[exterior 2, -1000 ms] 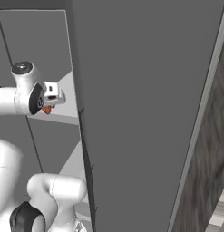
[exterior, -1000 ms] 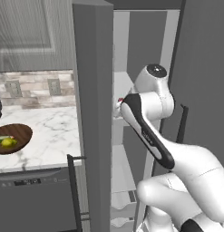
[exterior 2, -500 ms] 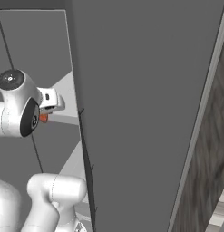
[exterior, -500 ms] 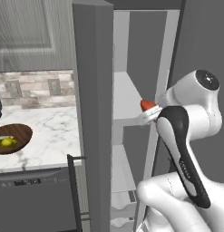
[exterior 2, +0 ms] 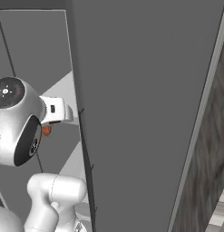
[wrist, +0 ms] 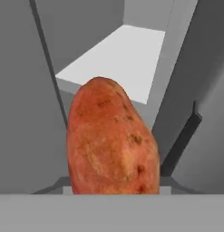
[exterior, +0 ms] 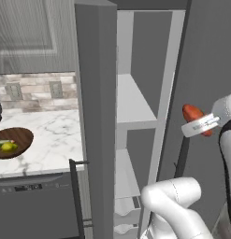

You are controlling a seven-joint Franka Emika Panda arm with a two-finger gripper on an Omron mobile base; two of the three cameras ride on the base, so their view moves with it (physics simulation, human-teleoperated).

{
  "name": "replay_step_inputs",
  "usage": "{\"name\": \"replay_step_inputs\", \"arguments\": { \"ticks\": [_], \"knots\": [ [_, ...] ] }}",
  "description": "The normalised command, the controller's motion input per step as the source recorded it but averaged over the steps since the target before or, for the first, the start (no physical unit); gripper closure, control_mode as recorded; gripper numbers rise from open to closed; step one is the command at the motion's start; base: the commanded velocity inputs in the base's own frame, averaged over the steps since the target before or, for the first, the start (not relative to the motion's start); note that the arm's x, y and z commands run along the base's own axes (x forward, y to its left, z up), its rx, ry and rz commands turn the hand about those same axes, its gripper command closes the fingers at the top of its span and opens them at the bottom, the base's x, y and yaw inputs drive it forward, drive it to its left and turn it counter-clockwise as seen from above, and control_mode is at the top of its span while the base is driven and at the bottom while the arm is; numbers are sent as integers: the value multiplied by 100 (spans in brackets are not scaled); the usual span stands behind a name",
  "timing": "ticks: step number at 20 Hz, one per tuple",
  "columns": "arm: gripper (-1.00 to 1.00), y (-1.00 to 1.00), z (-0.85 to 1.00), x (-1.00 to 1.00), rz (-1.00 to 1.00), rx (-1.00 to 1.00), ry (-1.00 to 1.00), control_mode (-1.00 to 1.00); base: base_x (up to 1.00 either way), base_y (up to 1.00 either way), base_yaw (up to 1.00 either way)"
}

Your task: Take the fish, sweet potato, and pear from the freezer and place them in the bowl on the counter.

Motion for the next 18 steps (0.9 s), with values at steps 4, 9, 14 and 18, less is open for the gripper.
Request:
{"name": "replay_step_inputs", "arguments": {
  "ticks": [4,9,14,18],
  "knots": [
    [100,-46,17,-54,-11,20,-1,-100,0,0,0],
    [100,5,0,-30,-8,20,-8,-100,0,0,0],
    [100,26,-10,0,-1,16,-18,-100,0,0,0],
    [100,23,-7,0,0,7,-20,-100,0,0,0]
  ]
}}
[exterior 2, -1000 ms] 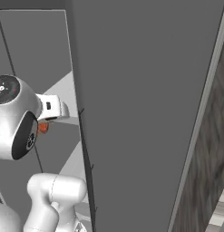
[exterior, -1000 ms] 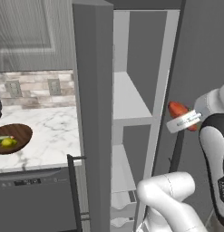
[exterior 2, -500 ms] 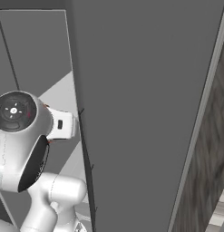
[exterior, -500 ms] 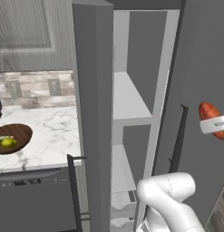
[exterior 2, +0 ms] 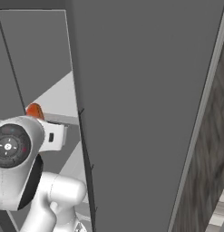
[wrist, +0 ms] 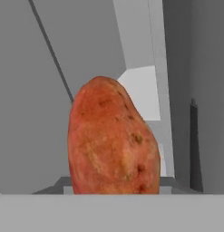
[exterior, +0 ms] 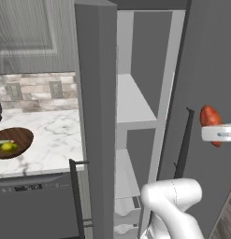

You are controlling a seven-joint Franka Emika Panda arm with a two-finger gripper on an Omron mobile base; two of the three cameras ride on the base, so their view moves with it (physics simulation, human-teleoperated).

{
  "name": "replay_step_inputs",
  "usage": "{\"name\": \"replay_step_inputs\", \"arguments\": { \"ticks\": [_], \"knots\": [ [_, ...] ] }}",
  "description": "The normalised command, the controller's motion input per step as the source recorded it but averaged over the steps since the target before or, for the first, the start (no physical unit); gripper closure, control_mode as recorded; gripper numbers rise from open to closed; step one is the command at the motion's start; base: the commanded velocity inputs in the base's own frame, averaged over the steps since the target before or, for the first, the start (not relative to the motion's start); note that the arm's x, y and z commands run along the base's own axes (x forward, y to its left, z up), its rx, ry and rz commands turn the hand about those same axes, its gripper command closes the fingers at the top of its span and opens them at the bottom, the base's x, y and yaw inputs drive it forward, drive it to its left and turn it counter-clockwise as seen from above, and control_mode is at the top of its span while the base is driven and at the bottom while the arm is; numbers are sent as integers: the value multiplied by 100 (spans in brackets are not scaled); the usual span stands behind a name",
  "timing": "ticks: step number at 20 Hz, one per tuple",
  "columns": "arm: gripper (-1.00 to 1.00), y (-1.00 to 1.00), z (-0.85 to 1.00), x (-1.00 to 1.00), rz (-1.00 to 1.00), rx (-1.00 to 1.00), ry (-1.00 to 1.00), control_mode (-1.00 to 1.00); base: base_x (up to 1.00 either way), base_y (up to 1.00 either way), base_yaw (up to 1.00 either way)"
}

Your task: Take the fish, sweet potato, and pear from the freezer and place them in the bowl on the counter.

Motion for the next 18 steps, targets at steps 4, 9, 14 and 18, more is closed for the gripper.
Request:
{"name": "replay_step_inputs", "arguments": {
  "ticks": [4,9,14,18],
  "knots": [
    [100,0,0,1,-3,0,-18,-100,0,0,0],
    [100,0,0,0,-2,0,-12,-100,0,0,0],
    [100,0,0,-5,0,0,-10,100,-32,0,0],
    [100,0,0,0,0,0,0,100,-100,0,0]
  ]
}}
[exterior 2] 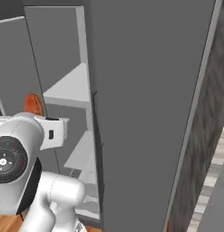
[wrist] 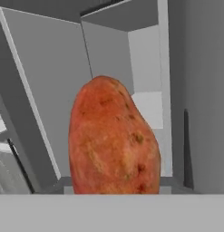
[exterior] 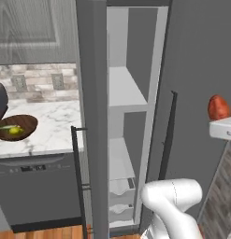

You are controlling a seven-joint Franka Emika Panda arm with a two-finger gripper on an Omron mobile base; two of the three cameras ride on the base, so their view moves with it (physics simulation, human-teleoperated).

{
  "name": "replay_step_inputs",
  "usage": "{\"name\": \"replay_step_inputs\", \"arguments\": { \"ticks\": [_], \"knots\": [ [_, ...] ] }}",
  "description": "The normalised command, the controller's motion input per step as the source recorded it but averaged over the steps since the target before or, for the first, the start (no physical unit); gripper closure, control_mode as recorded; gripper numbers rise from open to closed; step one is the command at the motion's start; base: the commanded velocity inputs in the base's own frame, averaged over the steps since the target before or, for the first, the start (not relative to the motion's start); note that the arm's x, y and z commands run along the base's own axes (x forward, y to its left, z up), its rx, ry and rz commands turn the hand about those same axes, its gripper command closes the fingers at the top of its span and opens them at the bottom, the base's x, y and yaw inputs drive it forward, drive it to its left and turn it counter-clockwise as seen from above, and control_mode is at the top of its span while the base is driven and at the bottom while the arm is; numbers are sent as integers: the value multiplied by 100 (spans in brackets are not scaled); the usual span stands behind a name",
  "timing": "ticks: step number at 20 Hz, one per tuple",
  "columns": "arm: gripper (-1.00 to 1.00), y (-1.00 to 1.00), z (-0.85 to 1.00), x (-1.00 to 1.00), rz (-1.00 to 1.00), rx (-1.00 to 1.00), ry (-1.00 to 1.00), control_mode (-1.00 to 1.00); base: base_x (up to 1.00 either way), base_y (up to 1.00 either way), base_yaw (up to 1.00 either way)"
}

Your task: Take the fish, sweet potato, and pear from the freezer and place them in the bowl on the counter.

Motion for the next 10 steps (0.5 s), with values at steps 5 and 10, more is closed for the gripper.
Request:
{"name": "replay_step_inputs", "arguments": {
  "ticks": [5,10],
  "knots": [
    [100,0,0,0,0,0,0,100,-100,3,0],
    [100,0,0,0,0,0,0,100,-71,81,0]
  ]
}}
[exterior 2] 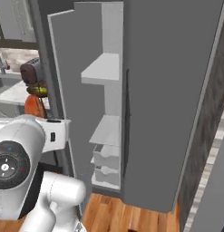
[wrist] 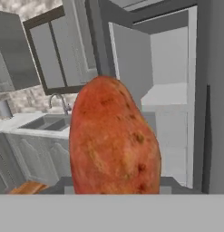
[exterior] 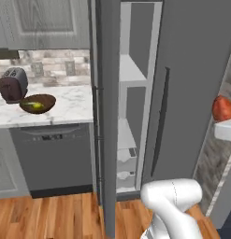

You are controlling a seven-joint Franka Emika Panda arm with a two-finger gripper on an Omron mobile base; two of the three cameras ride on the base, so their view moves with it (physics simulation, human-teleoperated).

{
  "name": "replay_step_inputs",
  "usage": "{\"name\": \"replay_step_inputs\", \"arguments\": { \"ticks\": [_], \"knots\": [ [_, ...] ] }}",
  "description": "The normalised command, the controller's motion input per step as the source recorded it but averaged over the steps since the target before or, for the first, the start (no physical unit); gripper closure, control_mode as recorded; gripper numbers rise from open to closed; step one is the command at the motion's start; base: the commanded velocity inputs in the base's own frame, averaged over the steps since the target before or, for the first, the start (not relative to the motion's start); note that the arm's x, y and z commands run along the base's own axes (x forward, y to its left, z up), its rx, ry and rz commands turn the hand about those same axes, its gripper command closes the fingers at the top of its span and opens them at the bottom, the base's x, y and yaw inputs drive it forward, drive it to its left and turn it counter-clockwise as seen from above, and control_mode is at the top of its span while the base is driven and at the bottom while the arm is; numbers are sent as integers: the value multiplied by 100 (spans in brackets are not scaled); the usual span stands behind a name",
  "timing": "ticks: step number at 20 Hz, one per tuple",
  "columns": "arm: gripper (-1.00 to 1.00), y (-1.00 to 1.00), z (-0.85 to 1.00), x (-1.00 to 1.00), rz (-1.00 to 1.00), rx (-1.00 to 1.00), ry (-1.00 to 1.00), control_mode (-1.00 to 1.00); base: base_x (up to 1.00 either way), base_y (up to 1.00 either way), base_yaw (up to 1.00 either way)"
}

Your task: Take the fish, sweet potato, and pear from the freezer and place them in the bowl on the counter.

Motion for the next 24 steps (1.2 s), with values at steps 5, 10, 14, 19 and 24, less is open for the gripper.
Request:
{"name": "replay_step_inputs", "arguments": {
  "ticks": [5,10,14,19,24],
  "knots": [
    [100,0,0,0,0,0,0,100,-24,100,0],
    [100,0,0,0,0,0,0,100,-4,100,0],
    [100,0,0,0,0,0,0,100,0,100,0],
    [100,0,0,0,0,0,0,100,2,100,-3],
    [100,0,0,0,0,0,0,100,52,90,-17]
  ]
}}
